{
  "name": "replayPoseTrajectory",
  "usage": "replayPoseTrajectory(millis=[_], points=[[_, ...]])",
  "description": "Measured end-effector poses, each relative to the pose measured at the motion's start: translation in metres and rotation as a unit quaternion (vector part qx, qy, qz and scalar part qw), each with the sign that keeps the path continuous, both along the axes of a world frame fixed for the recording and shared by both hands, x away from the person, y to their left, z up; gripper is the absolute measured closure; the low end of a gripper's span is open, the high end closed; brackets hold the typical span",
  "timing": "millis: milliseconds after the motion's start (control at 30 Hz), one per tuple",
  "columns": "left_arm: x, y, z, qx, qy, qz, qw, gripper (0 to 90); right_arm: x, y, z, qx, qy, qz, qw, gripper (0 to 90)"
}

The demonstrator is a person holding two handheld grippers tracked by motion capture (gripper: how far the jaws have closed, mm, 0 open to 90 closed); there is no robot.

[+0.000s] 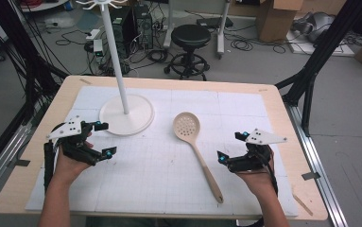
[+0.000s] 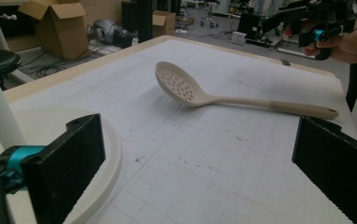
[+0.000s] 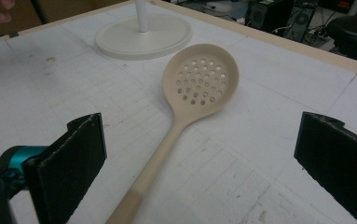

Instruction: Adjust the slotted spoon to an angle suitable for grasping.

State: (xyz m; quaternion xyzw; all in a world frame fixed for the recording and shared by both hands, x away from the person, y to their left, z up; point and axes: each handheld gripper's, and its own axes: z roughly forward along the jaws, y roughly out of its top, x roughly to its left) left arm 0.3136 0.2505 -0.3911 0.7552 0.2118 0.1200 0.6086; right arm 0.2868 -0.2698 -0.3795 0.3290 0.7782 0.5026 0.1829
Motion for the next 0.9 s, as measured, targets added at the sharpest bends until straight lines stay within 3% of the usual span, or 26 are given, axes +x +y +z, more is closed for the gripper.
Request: replayPoseTrajectory(millis=[567, 733, 900], points=[[-0.001, 0.0, 0.001, -0.006, -0.004, -0.001, 1.0, 3.0, -0.004, 0.004, 0.005, -0.005, -0.004, -0.005, 1.0, 0.9], [-0.001, 0.002, 0.001, -0.007, -0.003, 0.001, 1.0, 3.0, -0.003, 0.018, 0.001, -0.03, 0.013, -0.008, 0.9994, 1.0], [-0.001, 0.001, 0.001, -0.005, -0.003, -0.002, 1.0, 3.0, 0.0, 0.029, -0.007, -0.067, 0.025, 0.009, 0.9974, 1.9]])
